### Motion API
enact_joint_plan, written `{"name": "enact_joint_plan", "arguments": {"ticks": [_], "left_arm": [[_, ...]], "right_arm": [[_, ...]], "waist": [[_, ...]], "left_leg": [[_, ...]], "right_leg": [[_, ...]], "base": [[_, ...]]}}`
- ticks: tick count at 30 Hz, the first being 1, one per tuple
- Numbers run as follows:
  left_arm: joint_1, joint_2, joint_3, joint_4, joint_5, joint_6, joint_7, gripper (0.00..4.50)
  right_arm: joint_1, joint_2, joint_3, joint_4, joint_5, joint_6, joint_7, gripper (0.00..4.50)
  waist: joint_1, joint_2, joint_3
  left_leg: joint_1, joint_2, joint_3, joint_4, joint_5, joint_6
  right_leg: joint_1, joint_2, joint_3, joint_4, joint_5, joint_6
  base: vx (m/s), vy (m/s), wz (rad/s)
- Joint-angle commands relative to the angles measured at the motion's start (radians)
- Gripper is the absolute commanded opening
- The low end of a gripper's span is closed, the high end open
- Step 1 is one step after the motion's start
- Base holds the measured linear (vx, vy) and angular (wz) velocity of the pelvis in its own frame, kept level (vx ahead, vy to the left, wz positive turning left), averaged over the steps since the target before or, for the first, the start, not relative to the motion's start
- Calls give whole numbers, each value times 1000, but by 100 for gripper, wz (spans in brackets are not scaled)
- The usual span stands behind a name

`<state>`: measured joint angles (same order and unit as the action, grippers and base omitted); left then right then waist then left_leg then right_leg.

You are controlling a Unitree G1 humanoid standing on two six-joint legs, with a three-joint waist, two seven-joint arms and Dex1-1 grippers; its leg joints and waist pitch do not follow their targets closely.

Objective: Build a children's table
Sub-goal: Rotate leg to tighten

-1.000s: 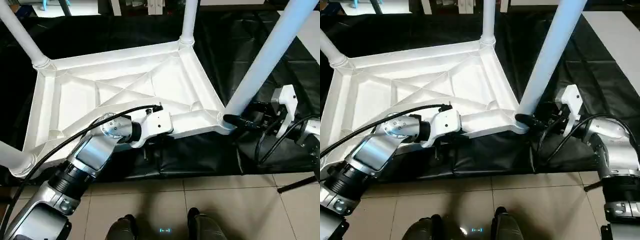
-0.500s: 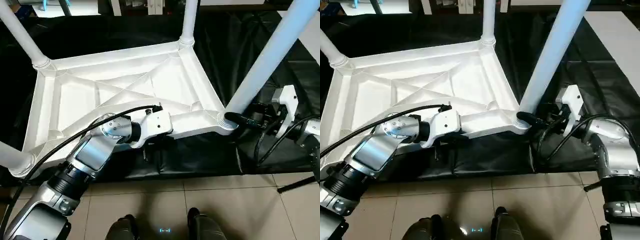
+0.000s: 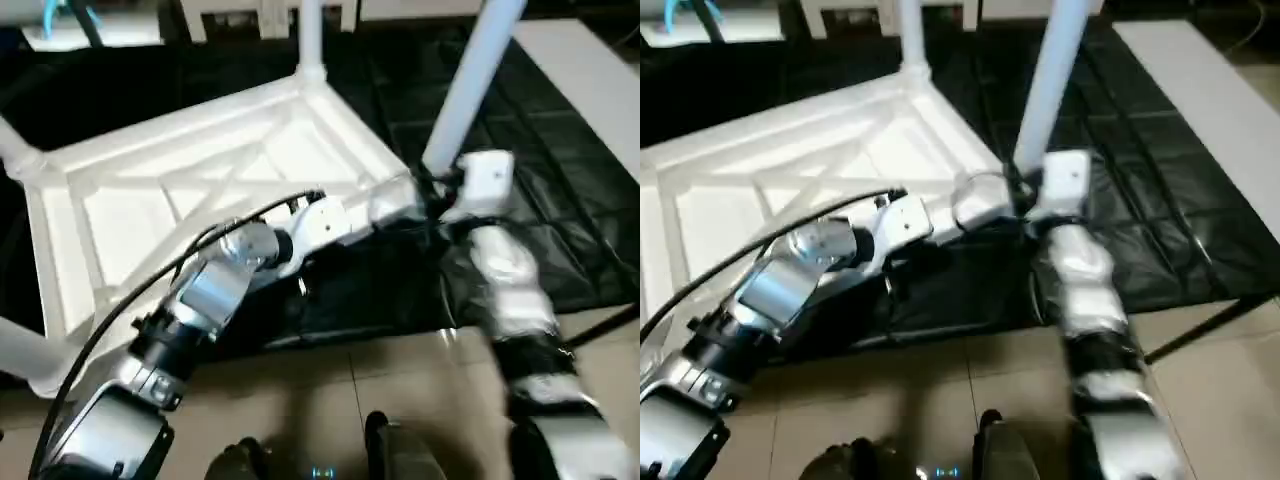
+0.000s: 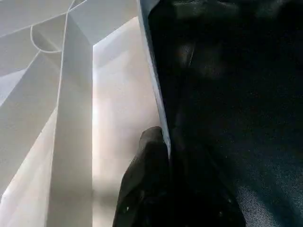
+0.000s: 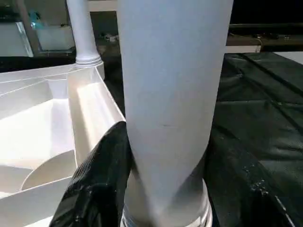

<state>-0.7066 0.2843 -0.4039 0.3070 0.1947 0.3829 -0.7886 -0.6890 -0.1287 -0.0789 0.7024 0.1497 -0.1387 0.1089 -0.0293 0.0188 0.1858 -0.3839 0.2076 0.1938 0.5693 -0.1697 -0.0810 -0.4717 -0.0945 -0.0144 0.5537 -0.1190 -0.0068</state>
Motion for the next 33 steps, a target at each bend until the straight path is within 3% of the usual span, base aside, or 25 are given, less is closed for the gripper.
{"name": "enact_joint_plan", "arguments": {"ticks": [1,3,4,5,6,7,8,9,10,12,13,14,16,18,20,23,26,33], "left_arm": [[38,-31,-98,-52,-29,-75,-112,0],[44,-13,-86,-45,-22,-95,-115,0],[46,-8,-84,-45,-22,-101,-117,0],[56,14,-78,-46,-26,-130,-133,0],[62,31,-77,-48,-35,-160,-150,0],[65,38,-77,-49,-39,-173,-157,0],[68,44,-77,-51,-42,-182,-164,0],[83,72,-73,-62,-58,-211,-197,0],[83,72,-73,-62,-58,-211,-197,0],[113,121,-79,-86,-76,-273,-260,0],[116,124,-79,-87,-79,-283,-267,0],[128,138,-78,-92,-95,-316,-297,0],[141,147,-70,-93,-107,-338,-322,0],[141,154,-70,-82,-96,-353,-321,0],[136,160,-71,-63,-88,-368,-316,0],[126,162,-69,-40,-77,-381,-306,0],[125,161,-67,-45,-83,-383,-314,0],[132,153,-68,-50,-85,-393,-331,0]], "right_arm": [[0,-20,-77,110,26,79,-45,188],[23,-53,-31,49,27,41,121,188],[33,-66,-19,29,22,34,156,258],[70,-122,22,-45,17,6,288,258],[95,-163,28,-91,37,21,359,260],[103,-178,28,-106,48,28,386,270],[111,-193,28,-122,60,36,414,286],[153,-271,25,-202,129,89,565,298],[153,-271,25,-202,129,89,565,298],[224,-408,35,-311,191,149,770,314],[230,-420,35,-319,193,151,785,327],[258,-473,28,-354,208,165,852,327],[292,-534,5,-400,240,192,930,327],[310,-561,-7,-428,262,210,971,327],[324,-581,-13,-448,278,225,998,327],[350,-602,-12,-477,298,241,1029,327],[358,-600,-9,-491,306,248,1037,327],[349,-565,14,-489,302,265,1030,282]], "waist": [[0,-4,-66],[1,-2,-68],[2,-4,-68],[8,-7,-70],[14,-9,-73],[18,-11,-73],[26,-9,-76],[29,-6,-74],[34,-5,-76],[45,-8,-83],[50,-8,-85],[52,-5,-88],[59,-6,-91],[64,-6,-92],[65,-7,-88],[65,-8,-79],[62,-7,-79],[62,-8,-84]], "left_leg": [[13,-11,-2,-80,-406,25],[12,-9,0,-79,-397,37],[11,-9,0,-78,-396,43],[13,-8,5,-75,-374,59],[14,-7,8,-72,-342,76],[14,-7,10,-71,-324,86],[22,-4,18,-67,-301,107],[24,-3,21,-68,-289,121],[23,-2,19,-66,-276,127],[15,1,18,-62,-179,163],[13,2,17,-60,-154,174],[9,3,16,-56,-109,201],[12,2,19,-49,-69,231],[12,5,19,-47,-56,240],[11,5,19,-49,-76,234],[13,6,18,-56,-170,183],[13,4,15,-58,-197,153],[10,2,15,-54,-152,161]], "right_leg": [[56,-6,-6,-68,-462,-134],[57,-7,-3,-65,-430,-145],[59,-5,-4,-65,-418,-148],[60,-5,0,-64,-380,-160],[62,-6,4,-62,-344,-182],[65,-5,6,-61,-324,-191],[57,-5,11,-59,-288,-216],[57,-3,11,-58,-281,-233],[63,-4,11,-52,-269,-238],[75,-4,13,-37,-162,-265],[80,-5,13,-31,-131,-270],[79,-6,13,-23,-75,-282],[79,-5,14,-16,-14,-305],[81,-8,14,-13,-8,-313],[80,-9,12,-18,-57,-304],[75,-14,13,-37,-233,-264],[72,-15,14,-42,-295,-237],[73,-12,14,-34,-228,-247]], "base": [[0,0,0],[0,0,0],[0,0,0],[0,0,0],[0,0,0],[0,0,0],[59,-37,22],[0,0,0],[0,0,0],[31,-2,4],[70,9,0],[97,10,-1],[32,3,-1],[0,0,0],[0,0,0],[0,0,0],[0,0,0],[0,0,0]]}}
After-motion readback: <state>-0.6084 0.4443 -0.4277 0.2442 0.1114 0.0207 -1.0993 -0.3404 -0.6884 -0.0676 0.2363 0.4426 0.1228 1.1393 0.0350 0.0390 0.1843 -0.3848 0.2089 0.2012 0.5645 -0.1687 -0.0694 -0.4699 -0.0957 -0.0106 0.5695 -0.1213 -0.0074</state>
